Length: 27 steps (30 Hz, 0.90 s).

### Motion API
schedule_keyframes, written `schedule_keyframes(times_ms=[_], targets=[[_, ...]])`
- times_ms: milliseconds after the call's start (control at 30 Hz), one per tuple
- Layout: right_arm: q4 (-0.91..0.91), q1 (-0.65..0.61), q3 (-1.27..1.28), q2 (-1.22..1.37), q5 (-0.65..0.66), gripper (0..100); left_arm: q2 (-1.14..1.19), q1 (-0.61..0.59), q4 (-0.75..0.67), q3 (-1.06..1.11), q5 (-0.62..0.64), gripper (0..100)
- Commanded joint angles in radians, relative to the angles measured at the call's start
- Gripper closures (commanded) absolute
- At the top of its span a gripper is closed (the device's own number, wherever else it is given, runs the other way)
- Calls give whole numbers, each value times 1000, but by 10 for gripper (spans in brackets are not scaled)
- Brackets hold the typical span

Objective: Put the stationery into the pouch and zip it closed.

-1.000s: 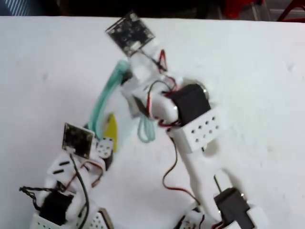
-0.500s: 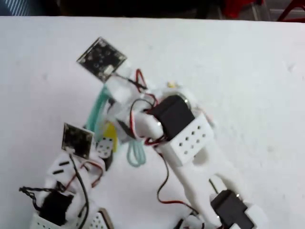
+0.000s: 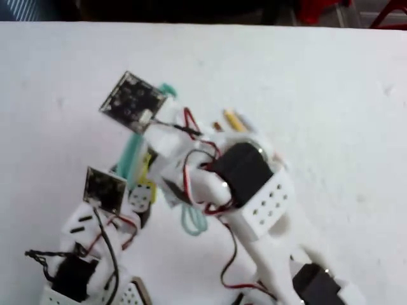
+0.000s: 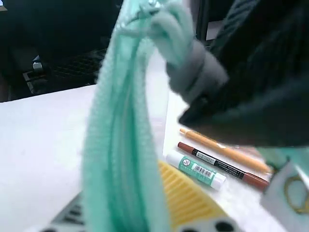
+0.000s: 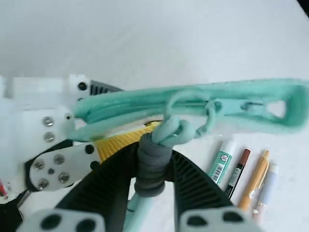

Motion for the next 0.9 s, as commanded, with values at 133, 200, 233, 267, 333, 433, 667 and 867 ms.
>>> schedule_keyframes(times_ms=[133, 200, 233, 267, 333, 433, 667, 867], targets=[[24, -182, 120, -96, 92, 981, -4, 8, -28, -48, -11, 979], [24, -179, 117, -116, 94, 981, -4, 8, -26, -48, -11, 979], [25, -176, 121, -125, 94, 981, -4, 7, -26, -48, -11, 979], [27, -174, 124, -133, 94, 981, -4, 7, -26, -48, -11, 979], [27, -173, 127, -145, 94, 981, -4, 7, -26, -48, -11, 979], [27, -174, 127, -150, 120, 981, -4, 7, -26, -48, -11, 979], [27, -74, 123, -173, 155, 769, -4, 4, -26, -48, -11, 979], [19, 12, 81, -255, 334, 698, -4, 7, -3, -51, -12, 979]])
